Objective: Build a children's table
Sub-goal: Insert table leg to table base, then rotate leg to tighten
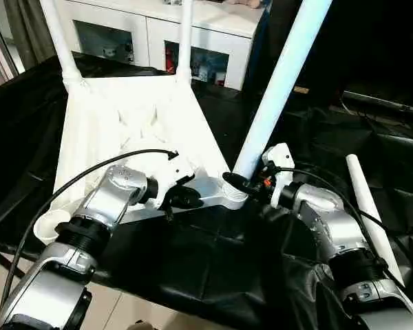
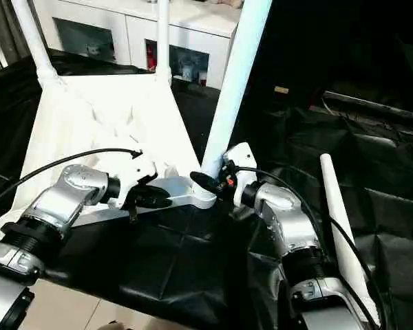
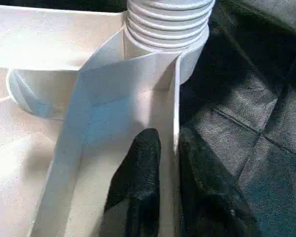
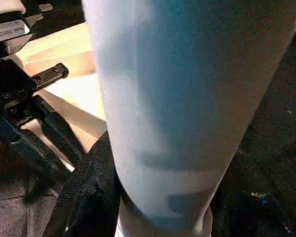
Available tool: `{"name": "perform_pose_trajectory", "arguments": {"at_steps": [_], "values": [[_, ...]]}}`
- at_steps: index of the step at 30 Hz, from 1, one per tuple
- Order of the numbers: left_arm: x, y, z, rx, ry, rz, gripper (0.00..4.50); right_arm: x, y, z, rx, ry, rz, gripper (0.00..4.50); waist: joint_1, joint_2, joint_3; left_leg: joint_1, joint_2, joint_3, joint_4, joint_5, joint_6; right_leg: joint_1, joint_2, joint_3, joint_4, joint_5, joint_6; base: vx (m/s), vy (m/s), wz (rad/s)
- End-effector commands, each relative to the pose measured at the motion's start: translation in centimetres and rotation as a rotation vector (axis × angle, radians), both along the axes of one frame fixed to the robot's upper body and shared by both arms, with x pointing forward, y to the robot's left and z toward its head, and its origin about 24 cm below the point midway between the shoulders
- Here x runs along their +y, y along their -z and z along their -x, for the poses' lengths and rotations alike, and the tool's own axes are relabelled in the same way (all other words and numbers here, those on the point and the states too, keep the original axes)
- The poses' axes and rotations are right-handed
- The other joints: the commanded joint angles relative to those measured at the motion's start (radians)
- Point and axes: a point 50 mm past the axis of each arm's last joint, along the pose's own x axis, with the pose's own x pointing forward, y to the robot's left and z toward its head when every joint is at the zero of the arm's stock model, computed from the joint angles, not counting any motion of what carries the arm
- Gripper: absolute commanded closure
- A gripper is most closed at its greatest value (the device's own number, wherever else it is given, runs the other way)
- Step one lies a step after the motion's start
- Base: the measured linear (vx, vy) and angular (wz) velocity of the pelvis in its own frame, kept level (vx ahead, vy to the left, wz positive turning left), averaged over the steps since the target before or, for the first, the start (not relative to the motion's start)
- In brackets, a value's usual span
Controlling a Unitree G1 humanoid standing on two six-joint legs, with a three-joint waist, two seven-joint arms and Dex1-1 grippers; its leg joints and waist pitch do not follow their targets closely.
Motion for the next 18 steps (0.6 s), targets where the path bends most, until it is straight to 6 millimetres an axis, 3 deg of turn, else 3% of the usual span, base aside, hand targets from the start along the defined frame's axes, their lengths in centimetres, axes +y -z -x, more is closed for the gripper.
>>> {"name": "perform_pose_trajectory", "arguments": {"at_steps": [1,7,18], "values": [[0.13,-0.56,-0.48,-0.012,-0.029,0.015,4.20,0.08,3.55,1.59,0.158,-0.027,0.069,2.59,0.002,0.019,-0.058,0.011,0.032,-0.023,-0.074,-0.281,-0.020,0.040,-0.090,0.055,-0.097,-0.314,-0.159,0.000,0.000,0.00],[0.20,-0.14,-0.10,0.009,0.000,-0.012,4.49,0.14,3.56,1.59,0.156,-0.030,0.070,2.59,0.001,0.020,-0.058,0.011,0.033,-0.024,-0.075,-0.287,-0.023,0.039,-0.089,0.057,-0.096,-0.307,-0.162,0.000,0.000,0.00],[0.27,-0.14,-0.18,-0.006,-0.013,-0.022,4.50,0.27,3.55,1.66,0.157,-0.044,0.074,2.59,-0.001,0.019,-0.056,0.012,0.034,-0.023,-0.077,-0.294,-0.023,0.038,-0.091,0.057,-0.099,-0.322,-0.159,0.000,0.000,0.00]]}}
